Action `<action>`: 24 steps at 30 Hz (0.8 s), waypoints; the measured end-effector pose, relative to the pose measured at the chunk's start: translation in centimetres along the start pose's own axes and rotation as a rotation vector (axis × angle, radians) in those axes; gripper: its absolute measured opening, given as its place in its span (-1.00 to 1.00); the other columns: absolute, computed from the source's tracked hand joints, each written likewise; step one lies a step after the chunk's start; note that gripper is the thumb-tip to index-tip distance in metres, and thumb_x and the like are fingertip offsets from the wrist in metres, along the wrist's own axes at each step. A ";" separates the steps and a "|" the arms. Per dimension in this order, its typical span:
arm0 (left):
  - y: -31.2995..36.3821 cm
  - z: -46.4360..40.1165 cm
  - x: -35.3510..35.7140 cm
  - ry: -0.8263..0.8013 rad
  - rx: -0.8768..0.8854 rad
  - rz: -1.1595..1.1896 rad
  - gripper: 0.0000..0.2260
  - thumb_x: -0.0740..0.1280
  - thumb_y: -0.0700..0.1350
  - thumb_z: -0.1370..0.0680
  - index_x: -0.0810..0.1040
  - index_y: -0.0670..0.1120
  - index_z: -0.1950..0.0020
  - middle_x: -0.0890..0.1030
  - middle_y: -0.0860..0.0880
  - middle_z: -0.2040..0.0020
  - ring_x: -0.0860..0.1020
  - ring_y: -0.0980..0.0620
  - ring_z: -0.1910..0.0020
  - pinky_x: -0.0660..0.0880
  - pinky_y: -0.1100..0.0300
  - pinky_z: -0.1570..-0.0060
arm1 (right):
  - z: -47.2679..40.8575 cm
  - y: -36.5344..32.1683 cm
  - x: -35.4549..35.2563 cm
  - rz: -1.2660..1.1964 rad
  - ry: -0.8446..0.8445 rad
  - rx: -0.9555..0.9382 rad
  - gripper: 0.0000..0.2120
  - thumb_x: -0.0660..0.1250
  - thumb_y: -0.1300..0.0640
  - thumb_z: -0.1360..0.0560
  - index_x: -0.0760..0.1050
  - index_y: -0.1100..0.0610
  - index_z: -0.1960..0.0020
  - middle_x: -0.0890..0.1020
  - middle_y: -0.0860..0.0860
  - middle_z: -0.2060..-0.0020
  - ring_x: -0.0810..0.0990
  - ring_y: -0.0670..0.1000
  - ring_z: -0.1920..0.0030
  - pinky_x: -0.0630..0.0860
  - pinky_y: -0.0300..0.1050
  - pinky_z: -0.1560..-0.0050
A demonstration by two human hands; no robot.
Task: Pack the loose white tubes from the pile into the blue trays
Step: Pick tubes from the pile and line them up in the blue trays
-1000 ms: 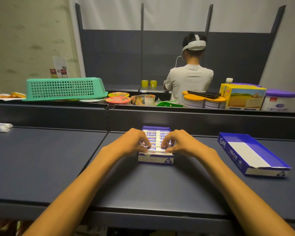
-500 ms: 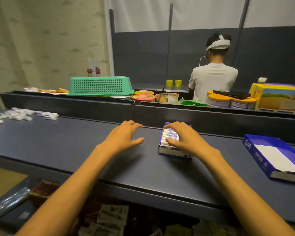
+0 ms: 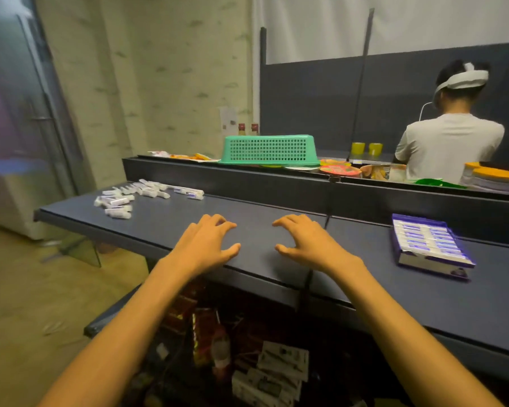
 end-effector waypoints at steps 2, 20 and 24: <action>-4.2 1.8 -0.2 -0.002 -0.012 -0.017 -0.48 0.17 0.23 -0.57 0.29 0.06 -0.49 0.36 -0.01 -0.39 0.32 -0.04 -0.36 0.35 0.00 -0.26 | -2.3 -4.2 1.5 -0.002 0.002 -0.026 -0.48 0.28 -0.09 -0.55 0.27 0.01 -0.46 0.35 0.01 -0.42 0.29 0.07 -0.40 0.30 0.04 -0.33; -33.4 5.5 0.5 -0.035 -0.197 0.023 -0.48 0.19 0.22 -0.57 0.28 0.07 -0.49 0.34 0.00 -0.43 0.30 -0.01 -0.39 0.31 -0.01 -0.32 | -22.7 -23.0 10.1 -0.006 -0.027 -0.103 -0.49 0.30 -0.08 -0.55 0.29 0.01 -0.45 0.36 0.00 -0.43 0.29 0.05 -0.42 0.30 0.04 -0.37; -37.8 1.9 1.9 -0.024 -0.167 0.011 -0.49 0.19 0.21 -0.57 0.29 0.06 -0.48 0.34 0.00 -0.42 0.32 -0.01 -0.37 0.34 0.00 -0.29 | -27.5 -23.2 12.5 -0.006 -0.031 -0.088 -0.48 0.30 -0.07 -0.55 0.29 0.01 -0.45 0.36 0.00 -0.44 0.30 0.05 -0.41 0.30 0.05 -0.38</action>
Point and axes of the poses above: each hand's wrist, its own z-axis away from the middle knuckle, its own x-axis out of the palm, y = z × x, the point moved 4 cm from there along -z, towards the middle knuckle
